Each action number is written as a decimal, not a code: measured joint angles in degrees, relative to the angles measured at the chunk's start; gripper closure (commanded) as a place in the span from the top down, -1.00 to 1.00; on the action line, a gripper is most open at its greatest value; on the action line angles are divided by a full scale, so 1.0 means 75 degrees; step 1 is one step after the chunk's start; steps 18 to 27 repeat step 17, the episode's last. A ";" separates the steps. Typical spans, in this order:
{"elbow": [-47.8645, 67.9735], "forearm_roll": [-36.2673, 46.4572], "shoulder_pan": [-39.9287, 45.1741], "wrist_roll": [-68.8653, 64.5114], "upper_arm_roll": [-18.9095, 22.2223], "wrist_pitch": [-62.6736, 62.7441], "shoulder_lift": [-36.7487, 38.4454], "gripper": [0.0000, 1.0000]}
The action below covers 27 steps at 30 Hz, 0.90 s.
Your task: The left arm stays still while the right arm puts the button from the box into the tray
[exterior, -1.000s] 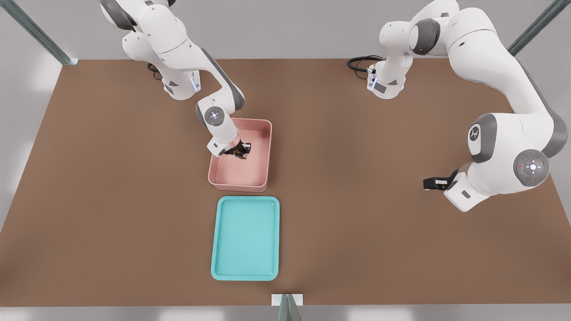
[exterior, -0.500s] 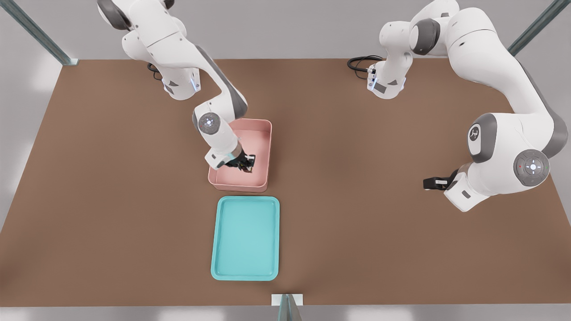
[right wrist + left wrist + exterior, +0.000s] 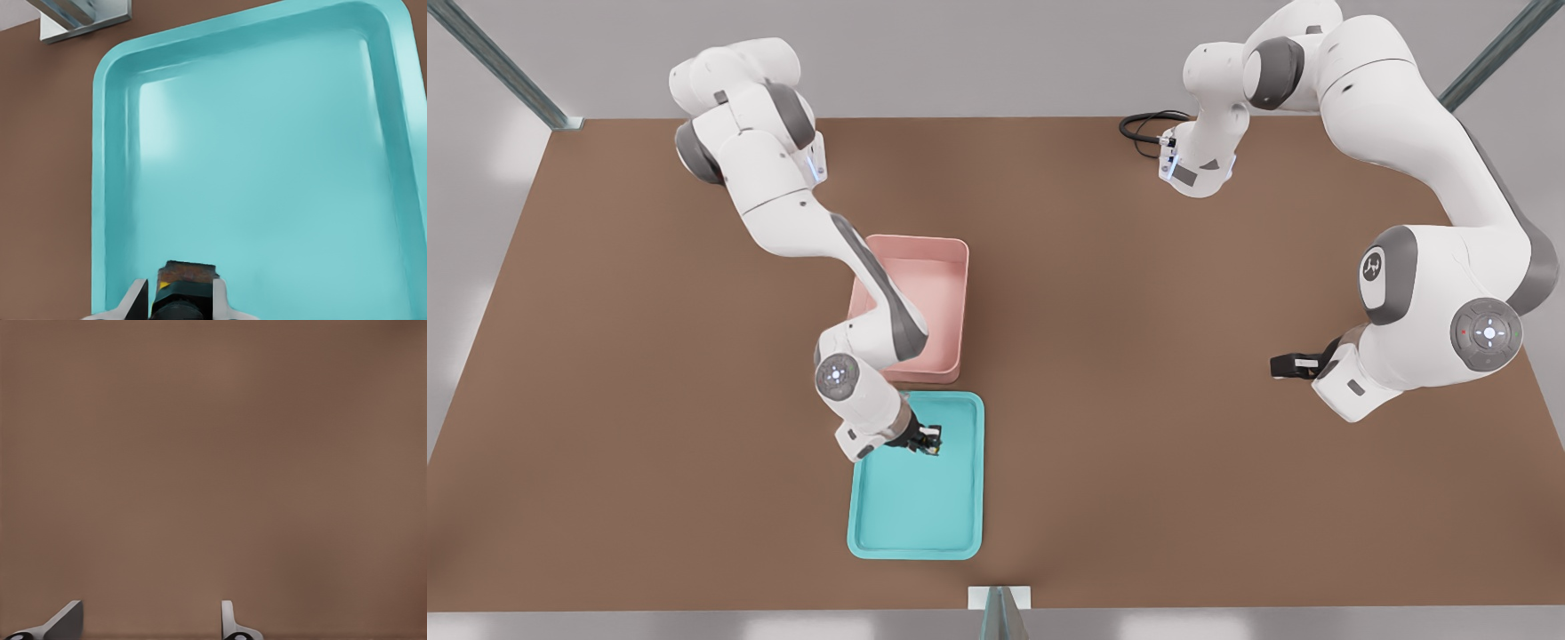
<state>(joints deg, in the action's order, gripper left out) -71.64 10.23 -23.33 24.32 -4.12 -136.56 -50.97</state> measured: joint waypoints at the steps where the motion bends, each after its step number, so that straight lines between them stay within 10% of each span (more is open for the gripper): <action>1: 0.0065 -0.0002 0.0012 -0.0040 0.0006 0.0007 -0.0046 1.00; 6: 0.0739 0.0209 0.0121 -0.0210 0.0032 0.0835 0.0521 1.00; 12: 0.0036 -0.1496 0.1901 -0.0871 0.0227 0.4907 0.4228 1.00; 27: 0.0030 -0.1399 0.2467 -0.1507 0.0217 0.6739 0.4383 1.00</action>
